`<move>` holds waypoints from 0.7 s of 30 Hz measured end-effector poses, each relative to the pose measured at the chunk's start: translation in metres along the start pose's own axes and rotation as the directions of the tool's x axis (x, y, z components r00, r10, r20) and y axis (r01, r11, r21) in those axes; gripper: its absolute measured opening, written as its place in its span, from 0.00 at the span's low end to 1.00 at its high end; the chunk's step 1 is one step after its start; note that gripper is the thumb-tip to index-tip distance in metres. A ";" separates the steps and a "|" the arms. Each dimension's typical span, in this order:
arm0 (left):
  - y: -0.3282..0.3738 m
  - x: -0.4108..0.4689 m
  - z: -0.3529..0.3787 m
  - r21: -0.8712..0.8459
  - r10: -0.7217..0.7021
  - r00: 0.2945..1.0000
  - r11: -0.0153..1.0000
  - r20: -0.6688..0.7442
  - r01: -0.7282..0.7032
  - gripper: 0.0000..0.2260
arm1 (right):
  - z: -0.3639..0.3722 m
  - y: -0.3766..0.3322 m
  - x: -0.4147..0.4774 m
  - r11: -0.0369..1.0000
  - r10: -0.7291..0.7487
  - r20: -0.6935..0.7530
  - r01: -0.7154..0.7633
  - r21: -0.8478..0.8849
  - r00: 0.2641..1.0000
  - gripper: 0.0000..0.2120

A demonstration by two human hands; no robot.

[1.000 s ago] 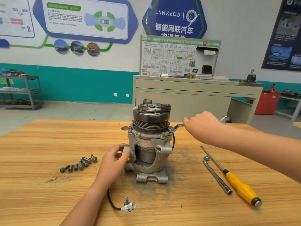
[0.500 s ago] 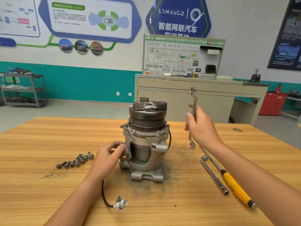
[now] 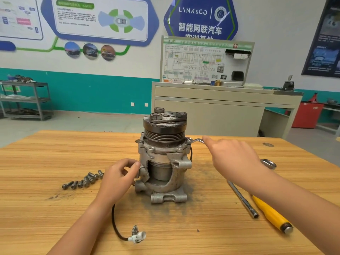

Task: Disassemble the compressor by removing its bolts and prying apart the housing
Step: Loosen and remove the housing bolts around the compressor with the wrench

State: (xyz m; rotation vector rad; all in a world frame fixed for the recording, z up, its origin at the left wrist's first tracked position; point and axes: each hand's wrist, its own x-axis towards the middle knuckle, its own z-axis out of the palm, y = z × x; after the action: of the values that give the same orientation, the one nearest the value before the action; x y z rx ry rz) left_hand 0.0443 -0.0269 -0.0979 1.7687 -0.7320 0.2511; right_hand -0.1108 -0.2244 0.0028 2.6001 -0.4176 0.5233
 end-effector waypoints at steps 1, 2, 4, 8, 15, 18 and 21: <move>0.000 0.000 0.000 0.007 0.005 1.000 1.000 -0.001 -0.005 0.09 | -0.002 0.001 0.001 0.999 -0.018 0.008 0.018 -0.029 1.000 0.27; -0.001 -0.001 -0.001 0.014 0.011 1.000 1.000 -0.006 -0.011 0.09 | -0.003 0.002 0.003 0.997 -0.038 0.010 0.039 -0.061 0.999 0.26; -0.001 -0.001 -0.001 0.018 0.016 1.000 1.000 -0.014 -0.015 0.09 | -0.007 0.001 0.007 0.987 -0.085 0.033 0.089 -0.132 0.996 0.23; -0.001 -0.003 0.002 -0.011 -0.006 1.000 1.000 -0.022 0.005 0.09 | -0.014 0.001 0.013 0.929 -0.200 0.112 0.225 -0.294 0.973 0.22; -0.003 -0.003 0.004 -0.011 -0.032 0.999 0.999 -0.027 0.031 0.07 | -0.025 0.008 0.027 0.888 -0.268 0.152 0.305 -0.343 0.951 0.11; -0.003 -0.003 0.005 -0.010 -0.040 0.999 0.999 -0.021 0.040 0.06 | -0.026 0.004 0.025 0.892 -0.264 0.160 0.304 -0.334 0.951 0.07; -0.004 -0.003 0.005 -0.022 -0.049 0.999 0.999 -0.017 0.049 0.06 | -0.025 0.004 0.023 0.908 -0.235 0.161 0.276 -0.315 0.959 0.08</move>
State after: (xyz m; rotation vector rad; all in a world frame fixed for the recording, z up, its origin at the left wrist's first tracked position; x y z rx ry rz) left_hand 0.0428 -0.0298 -0.1041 1.7600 -0.6757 0.2248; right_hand -0.0996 -0.2197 0.0349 2.3115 -0.1766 0.1861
